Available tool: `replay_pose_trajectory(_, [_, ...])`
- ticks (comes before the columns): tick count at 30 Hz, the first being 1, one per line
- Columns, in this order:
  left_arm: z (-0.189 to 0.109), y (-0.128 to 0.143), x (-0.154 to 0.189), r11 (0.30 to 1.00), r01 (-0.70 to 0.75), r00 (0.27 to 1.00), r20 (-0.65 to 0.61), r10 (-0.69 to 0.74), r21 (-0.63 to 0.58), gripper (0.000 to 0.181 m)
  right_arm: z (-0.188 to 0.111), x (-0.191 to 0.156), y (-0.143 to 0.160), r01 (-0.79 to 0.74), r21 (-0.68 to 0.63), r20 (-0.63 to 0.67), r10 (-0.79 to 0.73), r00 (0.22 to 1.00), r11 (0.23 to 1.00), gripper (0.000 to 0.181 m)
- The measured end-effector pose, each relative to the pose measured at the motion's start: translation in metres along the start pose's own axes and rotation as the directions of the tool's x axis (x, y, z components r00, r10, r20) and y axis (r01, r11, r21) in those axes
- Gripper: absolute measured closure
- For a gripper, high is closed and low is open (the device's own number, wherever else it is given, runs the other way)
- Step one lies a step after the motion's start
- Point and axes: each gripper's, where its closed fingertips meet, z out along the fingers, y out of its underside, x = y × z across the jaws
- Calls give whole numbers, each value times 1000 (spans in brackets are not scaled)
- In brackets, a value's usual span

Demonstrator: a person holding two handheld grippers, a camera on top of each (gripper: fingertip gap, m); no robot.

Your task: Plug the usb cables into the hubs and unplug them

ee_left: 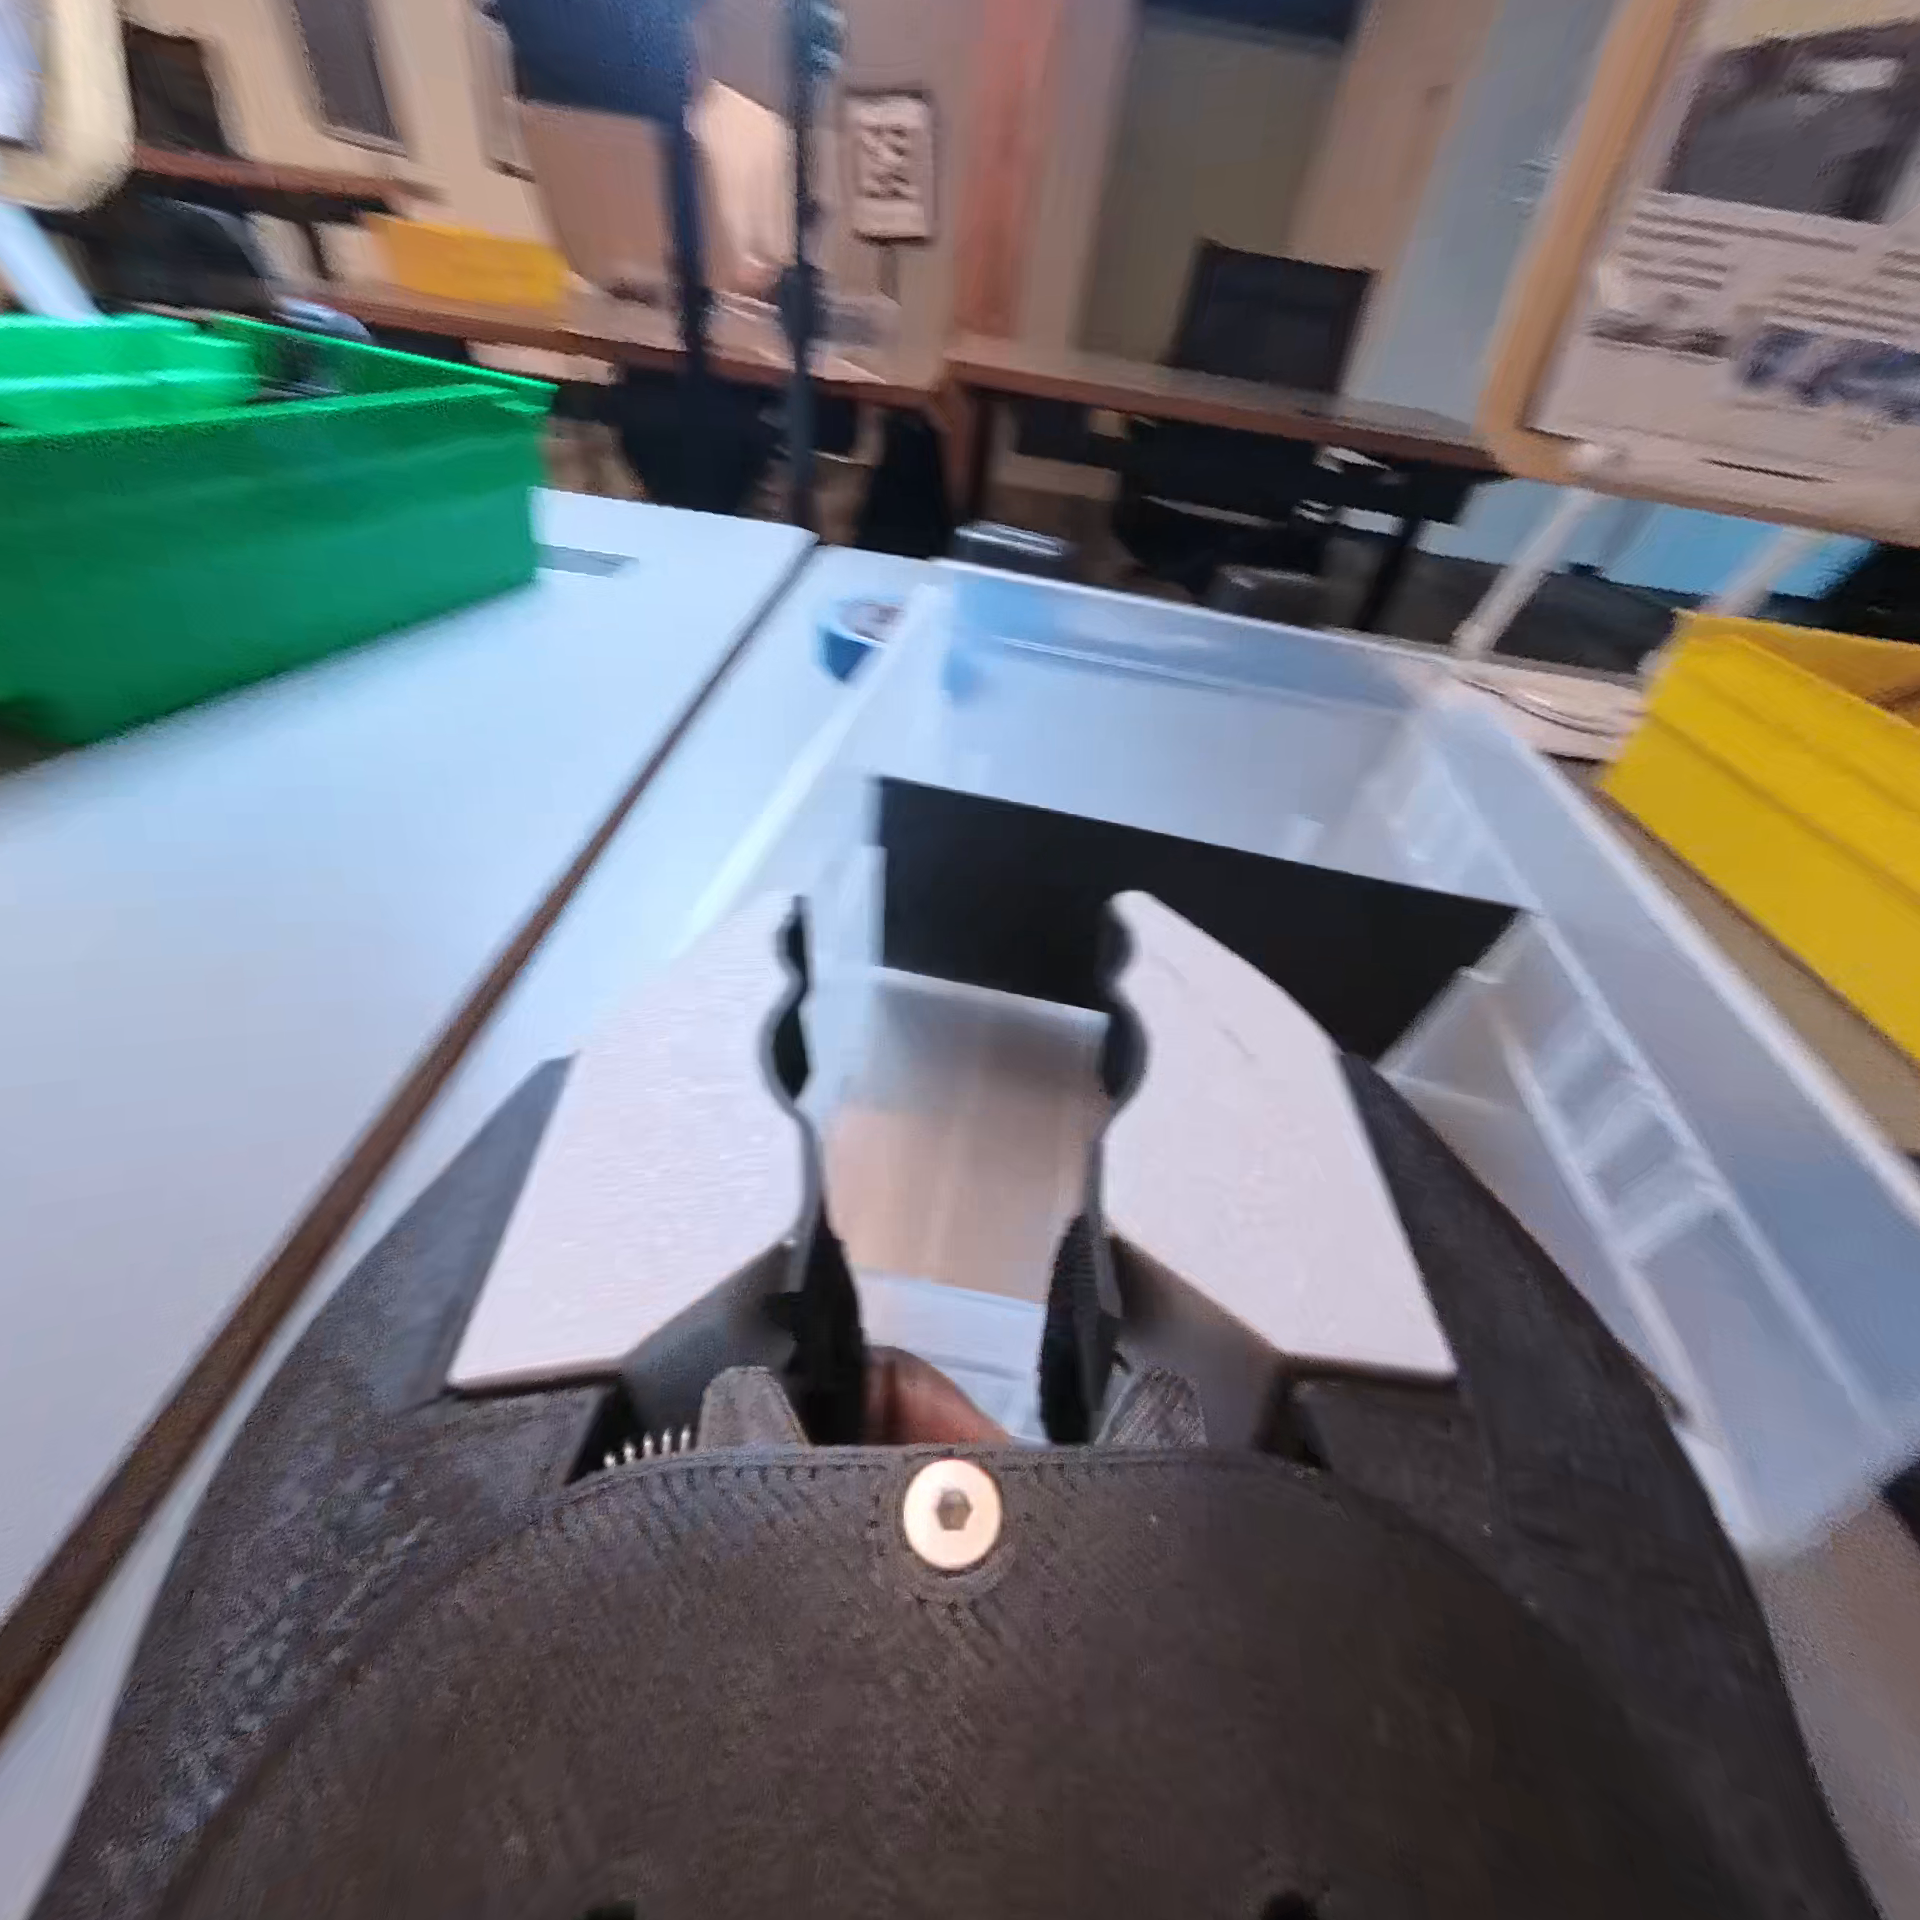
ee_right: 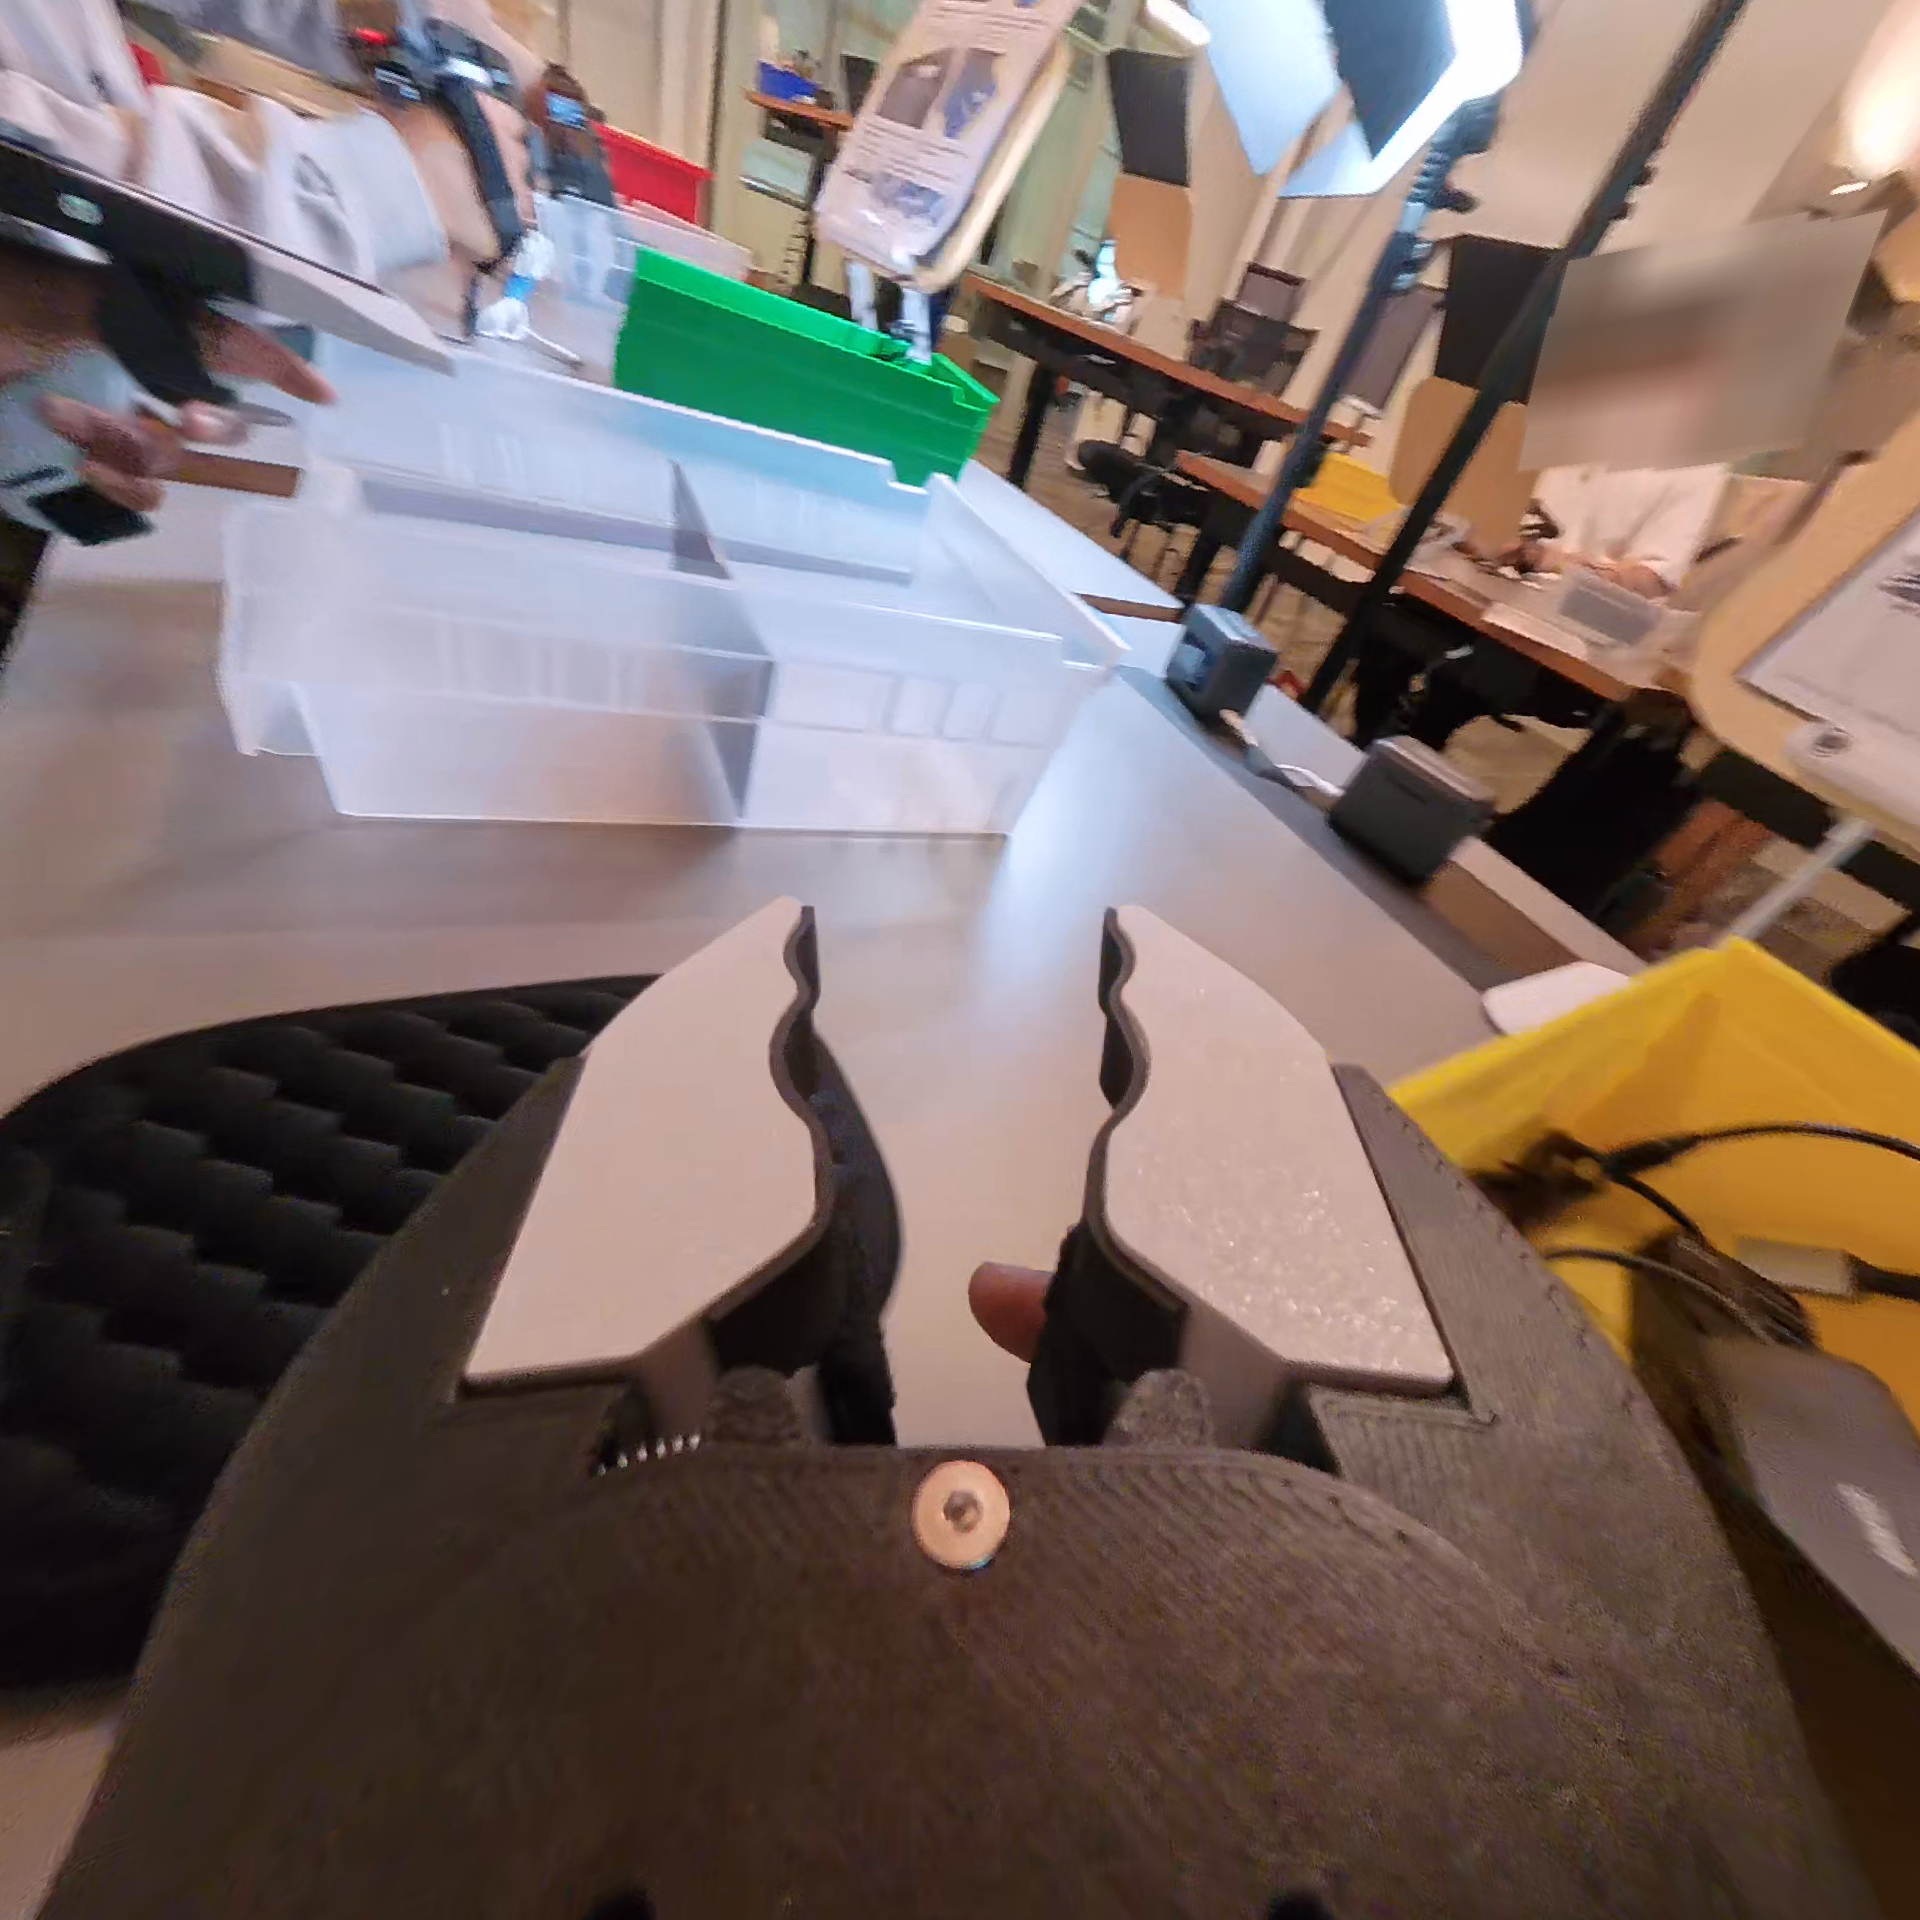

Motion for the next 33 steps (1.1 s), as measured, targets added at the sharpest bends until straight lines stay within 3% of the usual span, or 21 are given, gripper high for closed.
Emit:
replay_pose_trajectory(1, [2, 3, 20, 999, -15, 996, -90, 11, -44, 142, 4, -9, -2, -8, 1, 37, 8, 999, 1000, 127])
replay_pose_trajectory(3, [7, 16, 46, 979, -100, 981, -184, 66, -178, 143, 13, -30, -5, -38, -1, 119, 38, 992, 999, 121])
replay_pose_trajectory(5, [6, 17, 25, 933, -264, 963, -14, 269, -246, 131, 20, -52, -8, -79, -14, 208, 80, 975, 997, 113])
replay_pose_trajectory(7, [-6, 2, -10, 897, -382, 876, 222, 428, -222, 122, 26, -72, -9, -102, -34, 281, 107, 954, 994, 107])
replay_pose_trajectory(9, [-8, 12, -31, 914, -335, 879, 275, 390, -227, 113, 31, -88, -8, -94, -53, 333, 106, 937, 994, 104])
replay_pose_trajectory(10, [-5, 32, -33, 927, -247, 924, 219, 313, -280, 102, 33, -94, -6, -83, -65, 351, 101, 931, 994, 102])
replay_pose_trajectory(12, [-2, 56, -31, 925, -101, 971, 165, 171, -368, 102, 38, -104, -1, -66, -96, 379, 98, 920, 993, 98])
replay_pose_trajectory(13, [-4, 54, -26, 929, -87, 980, 138, 145, -359, 116, 39, -108, 2, -64, -112, 390, 103, 915, 992, 96])
replay_pose_trajectory(15, [-8, 55, 0, 925, -71, 997, -30, 64, -374, 139, 42, -112, 6, -80, -135, 401, 128, 907, 988, 93])
replay_pose_trajectory(17, [-3, 44, 3, 950, -38, 999, -38, 27, -309, 131, 46, -111, 8, -99, -158, 390, 154, 908, 983, 90])
replay_pose_trajectory(21, [18, 40, 11, 976, -118, 993, -27, 115, -181, 122, 60, -101, 6, -135, -201, 331, 197, 923, 970, 84])
replay_pose_trajectory(23, [29, 47, 34, 970, -158, 984, -117, 137, -186, 132, 67, -95, 0, -167, -185, 293, 217, 931, 969, 87])
replay_pose_trajectory(25, [36, 52, 41, 950, -216, 976, -90, 201, -227, 161, 73, -92, 0, -195, -202, 268, 246, 932, 960, 93])
replay_pose_trajectory(26, [37, 54, 51, 937, -236, 970, -121, 211, -256, 160, 77, -92, 4, -196, -235, 257, 256, 932, 952, 95])
replay_pose_trajectory(29, [36, 50, 46, 863, -349, 927, 0, 374, -367, 172, 85, -82, 20, -186, -316, 183, 252, 950, 930, 118])
replay_pose_trajectory(30, [34, 45, 48, 860, -363, 919, 11, 393, -359, 172, 87, -74, 22, -175, -320, 149, 232, 961, 931, 130])
replay_pose_trajectory(33, [31, 10, 64, 901, -382, 914, 62, 402, -207, 175, 86, -63, 26, -140, -307, 113, 183, 977, 941, 139])
